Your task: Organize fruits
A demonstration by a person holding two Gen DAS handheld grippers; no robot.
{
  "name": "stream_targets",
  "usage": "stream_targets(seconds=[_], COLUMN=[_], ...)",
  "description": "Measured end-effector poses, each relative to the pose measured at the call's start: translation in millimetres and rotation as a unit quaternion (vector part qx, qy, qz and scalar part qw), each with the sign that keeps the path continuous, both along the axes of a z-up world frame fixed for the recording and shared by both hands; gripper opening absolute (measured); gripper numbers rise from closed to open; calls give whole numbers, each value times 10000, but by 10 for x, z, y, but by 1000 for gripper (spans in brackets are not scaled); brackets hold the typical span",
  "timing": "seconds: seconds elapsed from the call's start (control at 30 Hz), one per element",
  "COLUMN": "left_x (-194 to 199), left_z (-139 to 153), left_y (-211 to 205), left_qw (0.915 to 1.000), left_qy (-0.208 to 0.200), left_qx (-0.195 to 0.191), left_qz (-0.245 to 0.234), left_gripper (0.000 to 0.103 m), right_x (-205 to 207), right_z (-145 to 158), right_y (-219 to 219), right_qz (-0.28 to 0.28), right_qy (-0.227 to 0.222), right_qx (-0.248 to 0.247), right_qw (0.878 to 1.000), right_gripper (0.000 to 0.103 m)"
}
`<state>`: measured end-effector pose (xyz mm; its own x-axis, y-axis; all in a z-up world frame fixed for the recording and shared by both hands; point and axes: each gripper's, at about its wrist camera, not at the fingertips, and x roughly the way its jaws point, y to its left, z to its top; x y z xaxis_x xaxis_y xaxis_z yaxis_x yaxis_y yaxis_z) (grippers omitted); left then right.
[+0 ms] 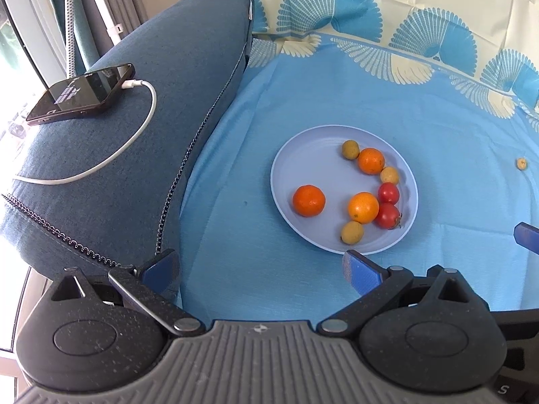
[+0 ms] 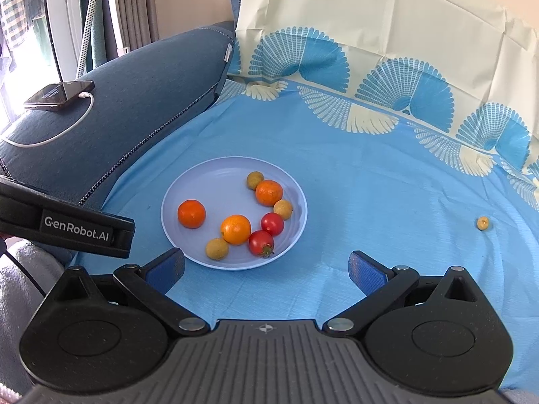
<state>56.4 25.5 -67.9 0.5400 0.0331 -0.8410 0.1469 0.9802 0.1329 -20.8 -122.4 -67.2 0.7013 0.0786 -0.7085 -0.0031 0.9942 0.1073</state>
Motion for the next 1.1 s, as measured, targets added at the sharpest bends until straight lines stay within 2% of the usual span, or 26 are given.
stream_targets(seconds=[1.1], left_x=[53], left_z=[-54], left_y=[32], left_qw=[9999], left_qy=[150], left_qx=[13], left_qz=[20], left_gripper=[103], right_x=[15], right_z=[-56], right_y=[-3], right_qz=[-23], right_qy=[86], right_qx=[16], right_qw=[10000], right_gripper=[102])
